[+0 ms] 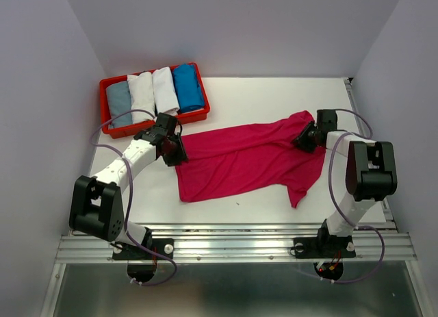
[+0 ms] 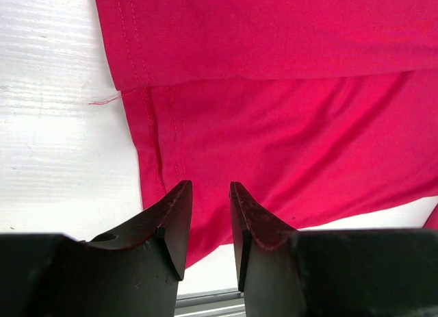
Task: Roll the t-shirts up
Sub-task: Fold the T-shirt at the center of the board.
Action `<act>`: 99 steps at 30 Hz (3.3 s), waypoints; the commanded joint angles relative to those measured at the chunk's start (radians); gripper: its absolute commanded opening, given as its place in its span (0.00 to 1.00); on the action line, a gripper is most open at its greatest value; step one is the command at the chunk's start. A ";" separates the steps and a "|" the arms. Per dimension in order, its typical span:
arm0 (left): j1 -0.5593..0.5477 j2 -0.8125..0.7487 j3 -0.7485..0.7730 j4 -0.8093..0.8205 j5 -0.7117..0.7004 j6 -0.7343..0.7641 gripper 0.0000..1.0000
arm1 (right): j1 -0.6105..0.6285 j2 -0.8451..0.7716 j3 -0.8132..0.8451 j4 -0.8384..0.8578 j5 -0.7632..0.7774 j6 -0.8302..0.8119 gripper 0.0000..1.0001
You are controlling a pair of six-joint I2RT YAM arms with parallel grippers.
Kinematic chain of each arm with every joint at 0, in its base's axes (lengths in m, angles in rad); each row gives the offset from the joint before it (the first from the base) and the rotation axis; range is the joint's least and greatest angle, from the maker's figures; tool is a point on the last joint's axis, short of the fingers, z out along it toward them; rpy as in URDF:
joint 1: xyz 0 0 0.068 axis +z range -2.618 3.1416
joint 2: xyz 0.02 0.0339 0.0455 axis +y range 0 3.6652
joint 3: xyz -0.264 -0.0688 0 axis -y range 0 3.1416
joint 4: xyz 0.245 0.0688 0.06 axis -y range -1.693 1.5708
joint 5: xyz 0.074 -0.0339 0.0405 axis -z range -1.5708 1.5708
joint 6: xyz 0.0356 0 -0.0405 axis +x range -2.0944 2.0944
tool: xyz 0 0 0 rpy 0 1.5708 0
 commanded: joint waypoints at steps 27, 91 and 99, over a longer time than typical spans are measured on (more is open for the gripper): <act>0.005 -0.010 -0.028 0.025 0.014 0.024 0.38 | 0.088 -0.336 -0.079 -0.195 -0.020 0.017 0.01; 0.005 0.288 0.105 0.089 0.100 0.100 0.37 | -0.134 0.417 0.619 -0.100 0.182 -0.052 0.01; 0.005 0.358 0.067 0.127 0.121 0.106 0.37 | -0.134 0.540 0.757 -0.071 0.172 -0.055 0.01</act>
